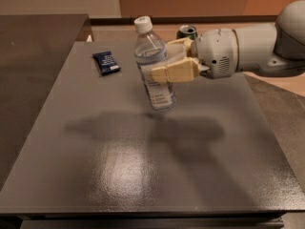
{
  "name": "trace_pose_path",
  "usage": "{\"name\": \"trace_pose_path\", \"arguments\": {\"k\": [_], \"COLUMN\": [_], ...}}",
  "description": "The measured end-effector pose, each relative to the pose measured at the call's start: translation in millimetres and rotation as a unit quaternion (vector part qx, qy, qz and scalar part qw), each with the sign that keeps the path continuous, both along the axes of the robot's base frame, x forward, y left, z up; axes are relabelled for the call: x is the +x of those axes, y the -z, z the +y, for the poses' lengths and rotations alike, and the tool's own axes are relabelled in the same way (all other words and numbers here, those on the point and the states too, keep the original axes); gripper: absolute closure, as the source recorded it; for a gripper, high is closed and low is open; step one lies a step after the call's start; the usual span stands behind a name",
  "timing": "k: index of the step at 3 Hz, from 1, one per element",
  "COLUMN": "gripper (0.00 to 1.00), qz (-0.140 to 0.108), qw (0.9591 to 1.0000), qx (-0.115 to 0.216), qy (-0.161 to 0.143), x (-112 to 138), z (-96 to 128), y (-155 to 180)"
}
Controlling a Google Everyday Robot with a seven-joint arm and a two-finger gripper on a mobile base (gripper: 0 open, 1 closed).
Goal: Place blue plastic bottle upright
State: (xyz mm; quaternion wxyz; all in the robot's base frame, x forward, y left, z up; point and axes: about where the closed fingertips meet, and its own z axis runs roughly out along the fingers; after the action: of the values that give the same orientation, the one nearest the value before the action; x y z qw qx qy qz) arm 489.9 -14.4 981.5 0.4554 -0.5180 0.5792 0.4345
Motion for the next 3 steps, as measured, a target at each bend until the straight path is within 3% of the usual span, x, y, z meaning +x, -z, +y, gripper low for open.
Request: {"name": "trace_pose_path", "arguments": {"k": [3], "gripper": [1.0], "qz": [-0.011], "qw": [0.9973], "qx": [0.071], "qy": [0.015], "x": [-8], "z": [-8], "y": [36]}}
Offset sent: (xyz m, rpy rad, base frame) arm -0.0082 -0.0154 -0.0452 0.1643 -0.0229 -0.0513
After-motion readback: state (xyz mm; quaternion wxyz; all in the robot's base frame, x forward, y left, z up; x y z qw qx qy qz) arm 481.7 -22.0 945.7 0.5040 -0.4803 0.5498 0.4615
